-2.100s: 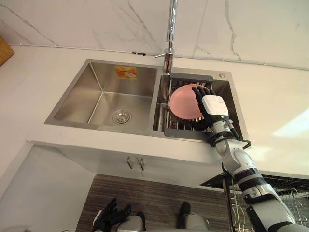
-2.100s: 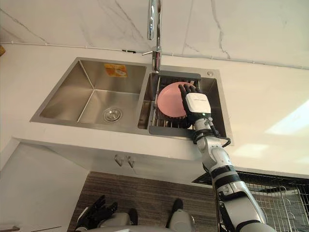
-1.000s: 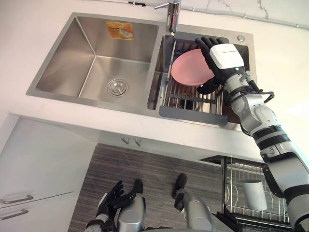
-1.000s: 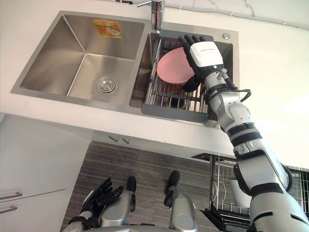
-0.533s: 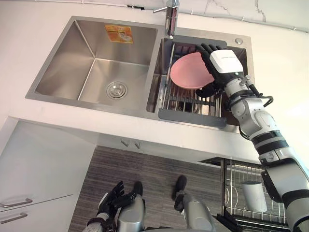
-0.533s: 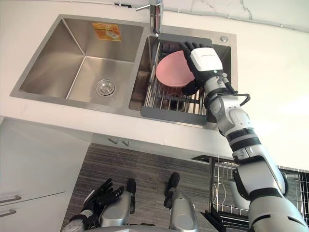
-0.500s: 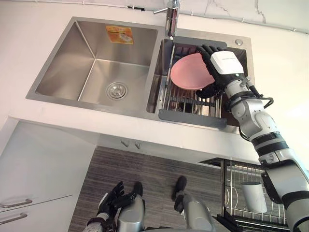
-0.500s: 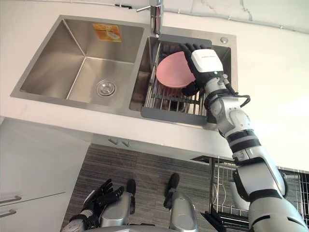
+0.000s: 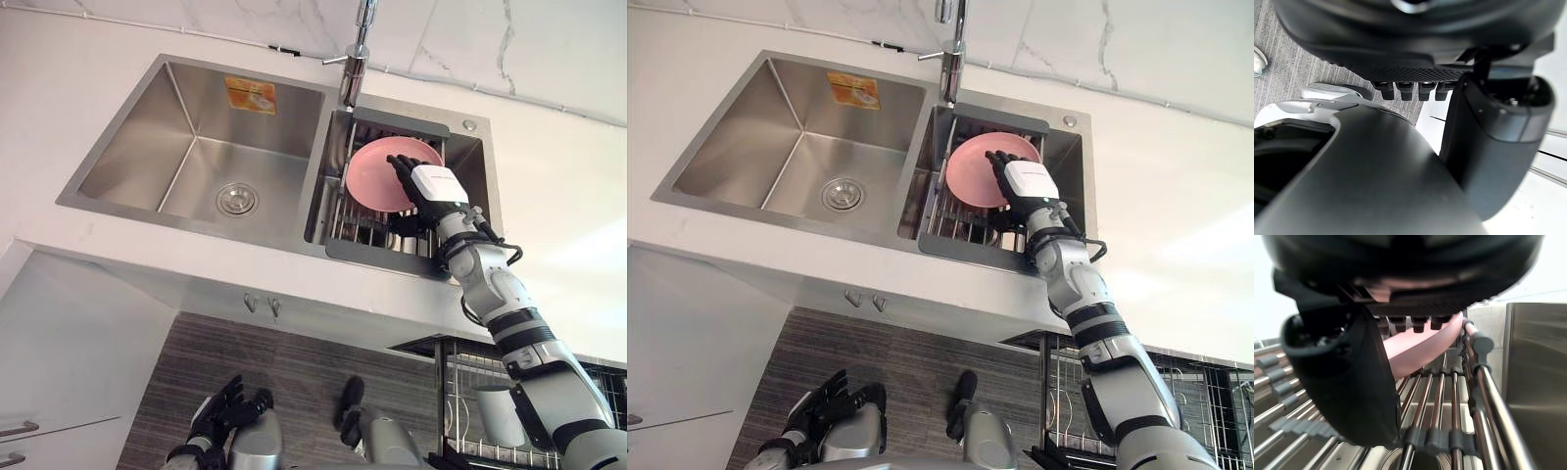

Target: Walk over to the sink, pick up the cup, carry it to the dishwasher, place the cup inside the dishwasher, then close the dishwasher door

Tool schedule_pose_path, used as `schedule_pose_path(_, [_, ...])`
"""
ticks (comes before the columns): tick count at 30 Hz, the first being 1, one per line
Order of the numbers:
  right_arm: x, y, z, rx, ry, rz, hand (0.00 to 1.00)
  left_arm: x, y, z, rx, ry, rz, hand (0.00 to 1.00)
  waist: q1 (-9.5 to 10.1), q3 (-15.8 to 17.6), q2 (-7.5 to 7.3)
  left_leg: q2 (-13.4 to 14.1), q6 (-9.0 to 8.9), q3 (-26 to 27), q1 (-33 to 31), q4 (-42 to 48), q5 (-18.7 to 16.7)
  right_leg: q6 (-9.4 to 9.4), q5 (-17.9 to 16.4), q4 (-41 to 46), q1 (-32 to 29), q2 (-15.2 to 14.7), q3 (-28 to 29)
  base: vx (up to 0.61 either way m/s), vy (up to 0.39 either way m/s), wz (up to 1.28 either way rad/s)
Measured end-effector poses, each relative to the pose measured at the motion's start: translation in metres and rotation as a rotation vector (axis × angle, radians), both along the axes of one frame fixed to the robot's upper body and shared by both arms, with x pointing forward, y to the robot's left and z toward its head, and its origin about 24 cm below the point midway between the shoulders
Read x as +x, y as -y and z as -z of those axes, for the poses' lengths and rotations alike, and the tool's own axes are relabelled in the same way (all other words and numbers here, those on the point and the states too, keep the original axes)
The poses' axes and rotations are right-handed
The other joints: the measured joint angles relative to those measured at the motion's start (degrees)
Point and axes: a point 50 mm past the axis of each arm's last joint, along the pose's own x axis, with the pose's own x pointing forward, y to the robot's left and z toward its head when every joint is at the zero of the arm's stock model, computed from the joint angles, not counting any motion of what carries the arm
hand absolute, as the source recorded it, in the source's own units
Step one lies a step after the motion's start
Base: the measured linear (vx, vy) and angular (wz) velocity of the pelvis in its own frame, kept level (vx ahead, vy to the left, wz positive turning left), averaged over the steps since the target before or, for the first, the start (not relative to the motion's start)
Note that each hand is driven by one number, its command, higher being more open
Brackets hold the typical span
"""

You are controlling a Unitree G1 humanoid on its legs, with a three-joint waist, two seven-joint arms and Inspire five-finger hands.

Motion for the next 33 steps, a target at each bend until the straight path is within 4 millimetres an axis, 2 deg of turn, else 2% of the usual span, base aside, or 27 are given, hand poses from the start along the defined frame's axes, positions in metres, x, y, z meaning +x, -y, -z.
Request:
schedule_pose_path(9, [-0.011,-0.006,0.009,0.026,-0.002,0.010,1.00,-0.002,-0.001,0.001,0.001,-0.015,-0.006,1.00,-0.50,-0.3,-0.17,0.1,0.01,0.3,0.4,1.2,-0.7,0.16,0.1,0.0,0.8,0.1,0.4,-0.01,-0.001,-0.02])
schedule_pose_path(15, [-0.016,-0.004,0.020,0.034,-0.032,0.032,1.00,-0.007,-0.001,0.004,0.001,-0.044,-0.012,1.00,-0.68,-2.0,-0.14,0.1,0.25,0.5,0.4,1.9,-1.1,0.34,0.2,0.0,0.9,0.1,0.7,-0.01,0.000,-0.01])
schedule_pose_path(33, [-0.010,0.012,0.018,0.067,0.010,0.129,1.00,-0.010,-0.001,0.005,0.001,-0.055,-0.019,1.00,-0.50,-2.2,-0.04,0.1,0.33,-0.4,0.2,2.8,-1.6,0.35,0.2,-0.1,1.7,0.0,0.0,0.00,-0.002,0.01])
